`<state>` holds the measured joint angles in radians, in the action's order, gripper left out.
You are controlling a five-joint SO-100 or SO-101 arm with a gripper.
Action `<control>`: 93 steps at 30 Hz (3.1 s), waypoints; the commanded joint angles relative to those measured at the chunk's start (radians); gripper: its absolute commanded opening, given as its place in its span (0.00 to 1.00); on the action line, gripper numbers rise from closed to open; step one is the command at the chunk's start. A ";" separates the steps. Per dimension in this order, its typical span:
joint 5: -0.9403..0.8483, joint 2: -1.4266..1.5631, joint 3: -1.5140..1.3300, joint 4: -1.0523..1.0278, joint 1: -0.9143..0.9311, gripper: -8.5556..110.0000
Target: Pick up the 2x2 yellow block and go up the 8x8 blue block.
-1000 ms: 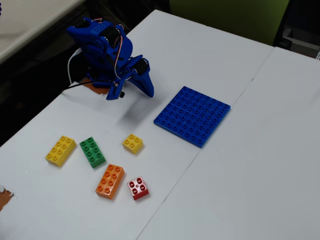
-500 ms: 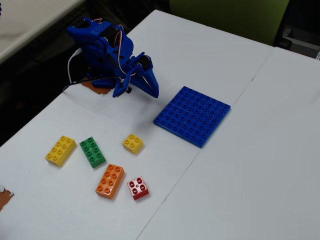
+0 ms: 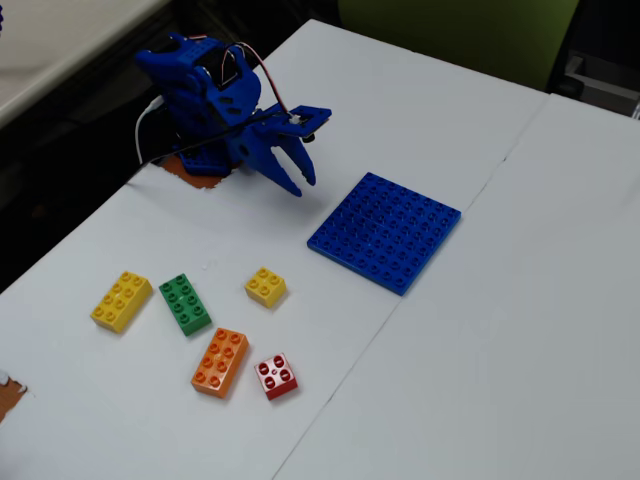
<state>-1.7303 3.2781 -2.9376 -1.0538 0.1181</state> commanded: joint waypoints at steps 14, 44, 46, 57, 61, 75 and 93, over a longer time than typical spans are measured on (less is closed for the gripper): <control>-0.063 -0.927 0.959 -0.287 0.206 0.26; -0.591 -1.973 1.686 -0.186 0.543 0.29; -0.597 -1.988 1.658 -0.161 0.540 0.29; -0.643 -2.016 1.546 -0.100 0.546 0.30; -0.644 -2.022 1.522 -0.087 0.548 0.31; -0.574 -2.060 1.522 -0.054 0.531 0.23; -0.443 -1.833 1.529 -0.202 0.479 0.07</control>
<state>-2.1997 1.2901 -1.4159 -1.1766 0.6289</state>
